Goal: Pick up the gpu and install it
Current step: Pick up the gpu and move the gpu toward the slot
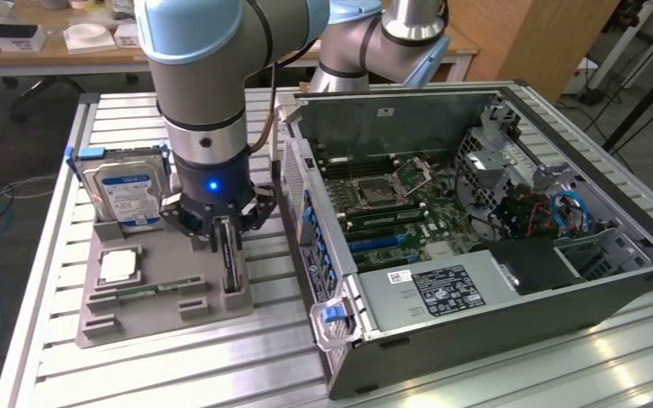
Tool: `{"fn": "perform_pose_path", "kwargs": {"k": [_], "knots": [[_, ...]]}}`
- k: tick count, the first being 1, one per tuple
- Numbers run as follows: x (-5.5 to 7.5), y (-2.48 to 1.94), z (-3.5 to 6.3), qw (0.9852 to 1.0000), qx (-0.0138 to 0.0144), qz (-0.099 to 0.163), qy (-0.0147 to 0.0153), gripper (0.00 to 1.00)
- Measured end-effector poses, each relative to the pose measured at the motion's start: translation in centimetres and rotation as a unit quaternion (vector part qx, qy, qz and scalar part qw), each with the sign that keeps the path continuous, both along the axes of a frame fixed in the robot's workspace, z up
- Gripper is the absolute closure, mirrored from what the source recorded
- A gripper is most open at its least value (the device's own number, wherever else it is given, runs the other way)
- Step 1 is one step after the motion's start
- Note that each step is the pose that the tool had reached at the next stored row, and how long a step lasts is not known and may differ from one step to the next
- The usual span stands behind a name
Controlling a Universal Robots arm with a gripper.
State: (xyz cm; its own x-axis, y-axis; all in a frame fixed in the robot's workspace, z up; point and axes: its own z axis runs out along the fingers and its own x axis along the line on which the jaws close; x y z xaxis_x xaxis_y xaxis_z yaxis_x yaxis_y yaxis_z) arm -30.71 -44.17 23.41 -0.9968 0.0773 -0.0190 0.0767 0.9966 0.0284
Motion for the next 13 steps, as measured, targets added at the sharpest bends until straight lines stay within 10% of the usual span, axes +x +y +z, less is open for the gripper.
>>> {"fn": "perform_pose_path", "kwargs": {"k": [13], "knots": [[0.0,0.0,0.0,1.0,0.0,0.0,0.0,0.74]]}}
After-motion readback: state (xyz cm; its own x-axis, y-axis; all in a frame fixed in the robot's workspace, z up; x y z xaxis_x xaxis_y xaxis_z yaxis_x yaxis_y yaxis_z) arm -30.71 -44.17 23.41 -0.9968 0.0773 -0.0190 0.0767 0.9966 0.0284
